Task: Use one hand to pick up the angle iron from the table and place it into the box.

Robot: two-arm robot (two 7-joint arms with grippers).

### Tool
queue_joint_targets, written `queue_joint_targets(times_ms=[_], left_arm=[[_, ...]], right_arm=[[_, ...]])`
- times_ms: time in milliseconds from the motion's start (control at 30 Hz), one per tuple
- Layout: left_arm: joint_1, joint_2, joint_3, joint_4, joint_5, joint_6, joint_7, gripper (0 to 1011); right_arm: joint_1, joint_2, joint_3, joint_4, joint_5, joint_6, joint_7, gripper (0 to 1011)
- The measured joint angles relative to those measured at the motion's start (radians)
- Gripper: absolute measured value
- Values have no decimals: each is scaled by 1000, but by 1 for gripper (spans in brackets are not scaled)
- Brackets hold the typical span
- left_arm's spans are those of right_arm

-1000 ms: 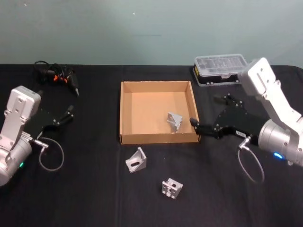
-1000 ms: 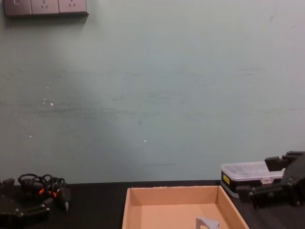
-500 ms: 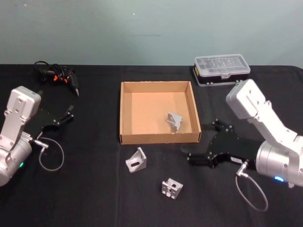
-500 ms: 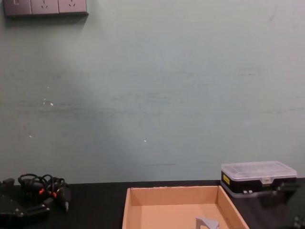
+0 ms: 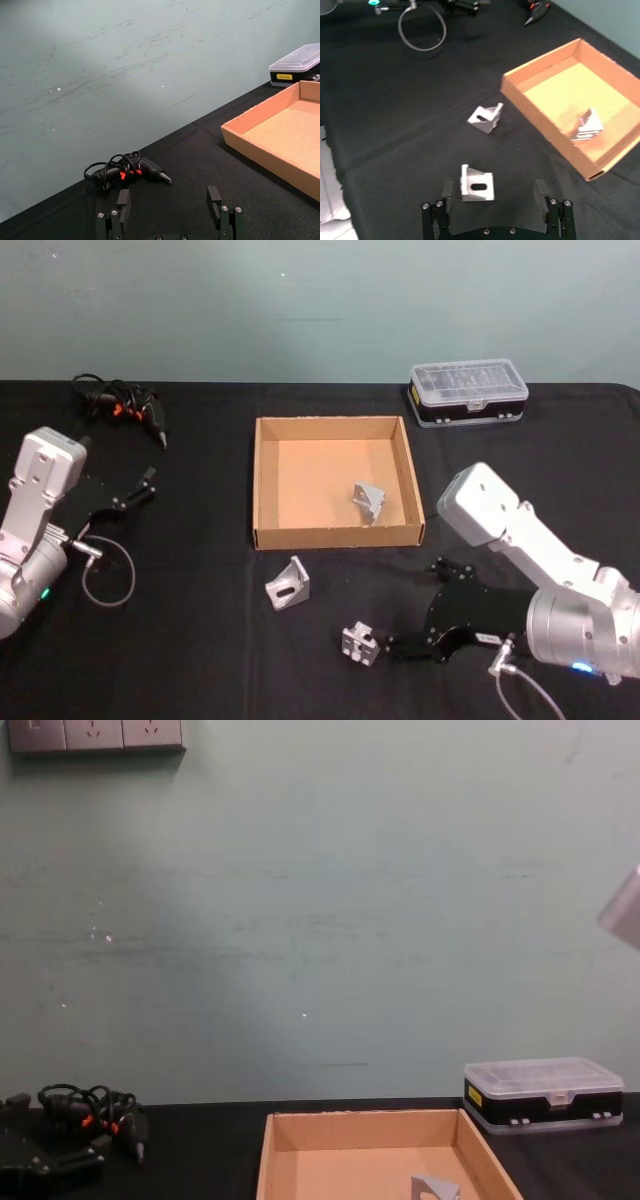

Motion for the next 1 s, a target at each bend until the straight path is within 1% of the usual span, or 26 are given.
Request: queue_joint_targets(times_ms=[167, 200, 300, 533, 767, 1000], left_arm=[[0, 0, 0, 0, 0, 0, 0, 1000], [0, 0, 0, 0, 0, 0, 0, 1000], [0, 0, 0, 0, 0, 0, 0, 1000], [0, 0, 0, 0, 0, 0, 0, 1000], [0, 0, 0, 0, 0, 0, 0, 1000], [0, 0, 0, 0, 0, 0, 0, 1000]], right_arm=[[5, 5, -38, -6, -3, 16, 0, 1003], [5, 5, -38, -6, -3, 16, 0, 1003], [9, 3, -56, -5, -8, 18, 0, 1003], [23, -18, -92, 16, -24, 18, -1, 1003], [39, -44, -115, 45, -43, 22, -8, 1003], [45, -65, -124, 75, -59, 23, -15, 1003]])
